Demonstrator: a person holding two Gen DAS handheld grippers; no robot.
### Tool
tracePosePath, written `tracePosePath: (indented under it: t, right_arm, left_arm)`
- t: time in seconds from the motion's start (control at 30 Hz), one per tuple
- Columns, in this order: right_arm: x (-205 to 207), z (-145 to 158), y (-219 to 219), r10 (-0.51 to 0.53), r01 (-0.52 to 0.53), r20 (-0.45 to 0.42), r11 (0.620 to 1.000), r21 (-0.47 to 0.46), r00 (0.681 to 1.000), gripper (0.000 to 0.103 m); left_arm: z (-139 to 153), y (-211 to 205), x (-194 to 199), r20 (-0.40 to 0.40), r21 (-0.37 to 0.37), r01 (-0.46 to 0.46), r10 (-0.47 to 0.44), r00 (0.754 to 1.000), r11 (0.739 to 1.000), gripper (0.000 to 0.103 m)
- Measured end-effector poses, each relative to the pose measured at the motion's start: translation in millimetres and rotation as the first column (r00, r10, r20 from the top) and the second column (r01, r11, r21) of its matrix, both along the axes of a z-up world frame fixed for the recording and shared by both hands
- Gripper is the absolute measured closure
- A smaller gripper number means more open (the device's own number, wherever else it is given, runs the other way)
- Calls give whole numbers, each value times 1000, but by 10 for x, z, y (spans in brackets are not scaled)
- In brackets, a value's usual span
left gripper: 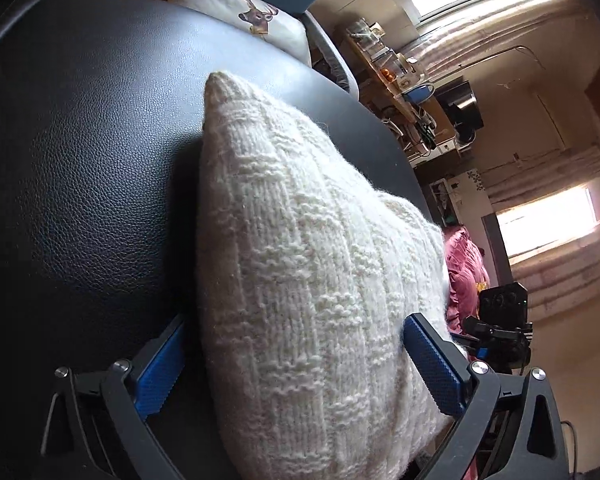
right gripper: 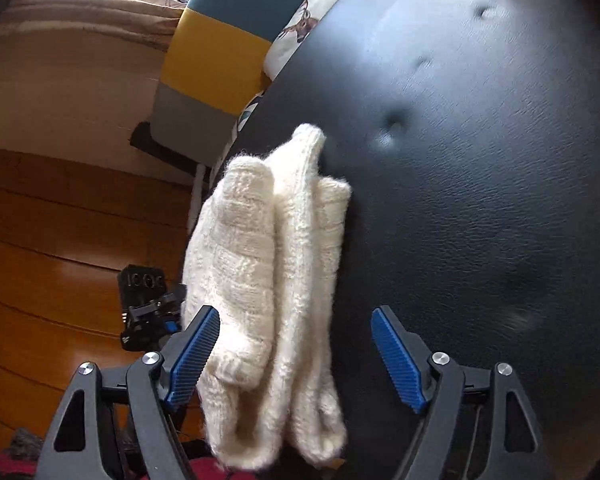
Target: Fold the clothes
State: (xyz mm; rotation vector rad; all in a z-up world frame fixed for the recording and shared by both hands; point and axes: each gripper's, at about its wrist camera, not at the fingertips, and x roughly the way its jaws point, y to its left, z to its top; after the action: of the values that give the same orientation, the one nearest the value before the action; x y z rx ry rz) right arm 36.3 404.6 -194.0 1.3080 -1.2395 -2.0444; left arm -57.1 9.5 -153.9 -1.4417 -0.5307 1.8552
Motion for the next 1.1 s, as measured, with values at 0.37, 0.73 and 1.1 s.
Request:
tracePosePath:
  t: [0.37,0.73,1.1]
  right_arm:
    - [-498,-59,-470,113,-116,33,988,102,993,19]
    - [-326,-37,-606,118,-110,-46,982,152,992,12]
    - [-181,30,-741,61,-45,-57,968,246,997,40]
  left_arm:
    - [80,195,32,-42,-111,32,-37,998,993,0]
    - [16,120,216,-133,-82,-20,9,991,996,0]
    - [50,202,243,-125,-143,-18,0,992,990,1]
